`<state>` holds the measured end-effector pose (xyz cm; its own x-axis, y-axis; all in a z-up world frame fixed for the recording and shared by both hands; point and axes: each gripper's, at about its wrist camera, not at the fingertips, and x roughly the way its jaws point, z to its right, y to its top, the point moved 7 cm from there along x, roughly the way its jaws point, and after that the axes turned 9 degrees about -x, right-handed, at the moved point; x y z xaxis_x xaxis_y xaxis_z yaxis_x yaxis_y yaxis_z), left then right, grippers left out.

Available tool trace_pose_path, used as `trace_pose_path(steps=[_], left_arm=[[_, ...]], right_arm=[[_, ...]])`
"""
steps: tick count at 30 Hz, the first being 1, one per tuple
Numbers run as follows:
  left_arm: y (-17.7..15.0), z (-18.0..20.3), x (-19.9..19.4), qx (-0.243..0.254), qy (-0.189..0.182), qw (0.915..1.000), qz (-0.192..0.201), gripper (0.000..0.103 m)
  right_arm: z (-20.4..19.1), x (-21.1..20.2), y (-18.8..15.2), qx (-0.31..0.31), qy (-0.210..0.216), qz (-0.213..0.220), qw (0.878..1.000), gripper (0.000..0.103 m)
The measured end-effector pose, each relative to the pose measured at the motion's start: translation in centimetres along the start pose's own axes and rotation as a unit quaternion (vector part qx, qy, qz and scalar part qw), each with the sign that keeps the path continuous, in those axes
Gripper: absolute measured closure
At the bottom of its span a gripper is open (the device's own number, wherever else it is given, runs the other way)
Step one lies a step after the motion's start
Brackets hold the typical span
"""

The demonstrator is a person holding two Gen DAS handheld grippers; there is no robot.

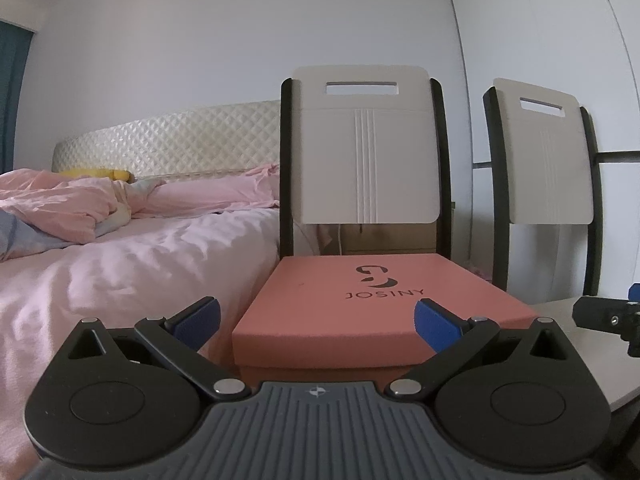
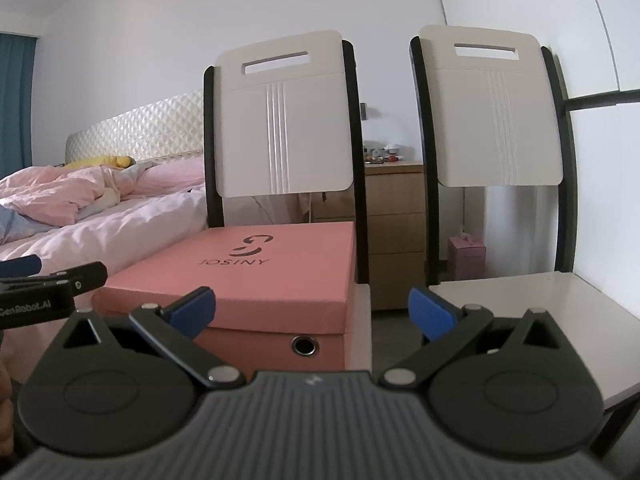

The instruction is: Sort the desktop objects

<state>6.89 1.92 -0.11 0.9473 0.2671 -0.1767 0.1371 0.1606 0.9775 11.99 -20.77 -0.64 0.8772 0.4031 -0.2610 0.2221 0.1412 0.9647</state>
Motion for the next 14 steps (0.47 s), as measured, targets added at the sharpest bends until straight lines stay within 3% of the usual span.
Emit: trace_pose_path(steps=[14], left_arm=[[-0.17,0.32,-0.24,0.011,-0.004,0.9999,0.003,0.0]], right_arm=[[0.3,-0.21,0.04,0.004,-0.004,-0.001,1.0,0.0]])
